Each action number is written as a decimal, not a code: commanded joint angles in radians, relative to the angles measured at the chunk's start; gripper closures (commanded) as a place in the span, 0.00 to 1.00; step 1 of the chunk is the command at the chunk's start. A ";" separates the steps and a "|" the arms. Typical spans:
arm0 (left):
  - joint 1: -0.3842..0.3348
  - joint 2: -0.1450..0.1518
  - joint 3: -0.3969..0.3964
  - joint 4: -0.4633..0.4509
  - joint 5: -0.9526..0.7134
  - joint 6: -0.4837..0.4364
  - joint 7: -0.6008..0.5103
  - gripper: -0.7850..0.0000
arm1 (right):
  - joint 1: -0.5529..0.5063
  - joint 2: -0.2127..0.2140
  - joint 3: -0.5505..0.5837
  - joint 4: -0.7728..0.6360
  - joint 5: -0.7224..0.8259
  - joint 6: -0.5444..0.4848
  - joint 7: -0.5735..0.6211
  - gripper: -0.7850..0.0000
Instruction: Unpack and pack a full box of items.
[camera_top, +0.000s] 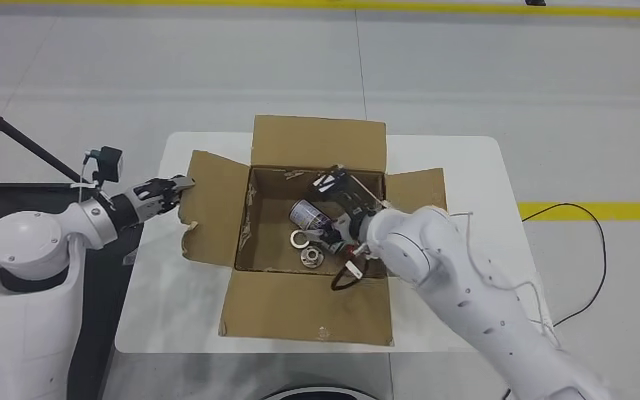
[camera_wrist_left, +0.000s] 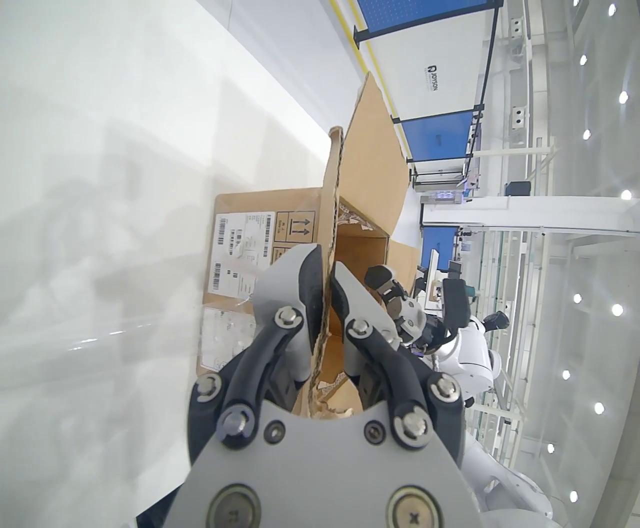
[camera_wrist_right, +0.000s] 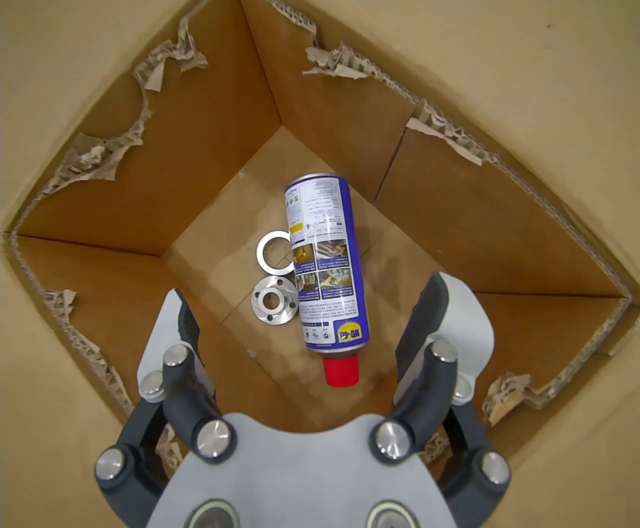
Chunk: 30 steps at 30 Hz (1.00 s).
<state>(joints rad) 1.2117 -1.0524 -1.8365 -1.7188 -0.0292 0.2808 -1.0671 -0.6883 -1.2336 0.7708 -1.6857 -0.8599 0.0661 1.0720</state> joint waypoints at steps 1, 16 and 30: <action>0.006 0.002 -0.001 -0.006 -0.014 0.007 0.008 0.00 | 0.037 -0.015 -0.036 0.053 -0.002 0.000 0.013 0.00; 0.137 0.009 -0.104 -0.137 -0.140 -0.021 0.134 0.00 | 0.184 -0.116 -0.192 0.329 0.005 0.024 0.068 0.00; 0.291 0.003 -0.191 -0.248 -0.277 -0.091 0.236 0.00 | 0.237 -0.187 -0.241 0.510 0.053 -0.007 0.106 0.00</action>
<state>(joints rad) 1.4972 -1.0500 -2.0260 -1.9649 -0.3030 0.1928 -0.8330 -0.4526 -1.4171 0.5308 -1.1843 -0.8083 0.0599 1.1784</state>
